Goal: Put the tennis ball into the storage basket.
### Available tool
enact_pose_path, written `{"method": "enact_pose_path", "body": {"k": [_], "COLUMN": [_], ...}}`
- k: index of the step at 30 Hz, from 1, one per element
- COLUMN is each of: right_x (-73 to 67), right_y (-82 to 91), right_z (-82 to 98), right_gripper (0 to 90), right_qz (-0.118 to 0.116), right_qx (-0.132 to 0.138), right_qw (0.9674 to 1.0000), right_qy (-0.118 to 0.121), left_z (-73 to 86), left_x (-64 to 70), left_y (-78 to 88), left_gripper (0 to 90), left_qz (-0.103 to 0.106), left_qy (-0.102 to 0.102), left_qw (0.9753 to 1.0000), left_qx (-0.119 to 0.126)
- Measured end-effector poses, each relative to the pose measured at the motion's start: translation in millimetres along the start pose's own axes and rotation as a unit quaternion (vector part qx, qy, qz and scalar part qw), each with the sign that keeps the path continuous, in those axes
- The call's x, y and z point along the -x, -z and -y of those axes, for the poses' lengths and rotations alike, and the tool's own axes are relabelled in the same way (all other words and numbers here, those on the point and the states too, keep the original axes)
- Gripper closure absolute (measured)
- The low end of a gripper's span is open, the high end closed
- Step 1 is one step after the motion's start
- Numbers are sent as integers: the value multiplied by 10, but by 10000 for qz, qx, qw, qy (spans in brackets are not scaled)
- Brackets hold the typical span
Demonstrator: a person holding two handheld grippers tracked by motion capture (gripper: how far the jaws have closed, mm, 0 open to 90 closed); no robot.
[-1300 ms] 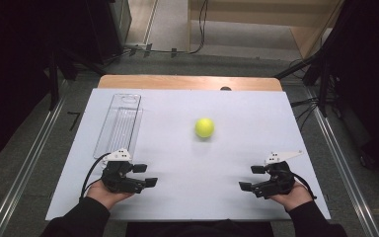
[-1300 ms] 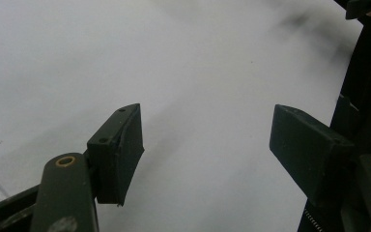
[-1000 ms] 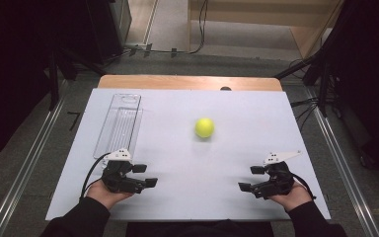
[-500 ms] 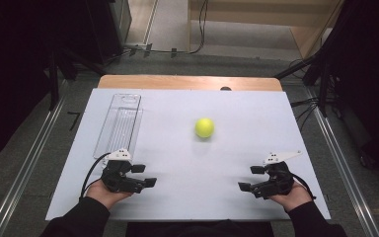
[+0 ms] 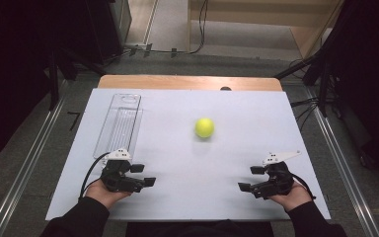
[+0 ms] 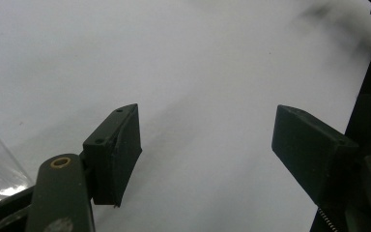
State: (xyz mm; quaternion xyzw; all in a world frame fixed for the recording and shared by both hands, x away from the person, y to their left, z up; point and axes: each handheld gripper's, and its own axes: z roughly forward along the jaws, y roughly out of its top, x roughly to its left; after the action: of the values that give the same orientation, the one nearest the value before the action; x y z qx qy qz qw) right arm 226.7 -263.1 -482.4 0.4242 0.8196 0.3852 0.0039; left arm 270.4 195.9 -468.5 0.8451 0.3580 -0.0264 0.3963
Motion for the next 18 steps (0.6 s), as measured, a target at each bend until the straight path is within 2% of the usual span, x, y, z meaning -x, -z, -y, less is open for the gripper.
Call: {"method": "enact_pose_path", "body": {"k": [6, 18], "right_x": [-1, -1], "right_y": [-2, -5], "right_z": [0, 1], "right_gripper": [127, 127], "right_qz": [-6, 4], "right_qx": [-10, -14], "right_qw": [10000, 10000], "right_qy": [-9, -1], "left_z": [3, -11], "left_x": [-10, -7], "left_y": [-3, -5], "left_gripper": [268, 269], "left_qz": [-65, -62], "left_qy": [13, 52], "left_qw": [10000, 10000], "left_qx": [-40, -43]}}
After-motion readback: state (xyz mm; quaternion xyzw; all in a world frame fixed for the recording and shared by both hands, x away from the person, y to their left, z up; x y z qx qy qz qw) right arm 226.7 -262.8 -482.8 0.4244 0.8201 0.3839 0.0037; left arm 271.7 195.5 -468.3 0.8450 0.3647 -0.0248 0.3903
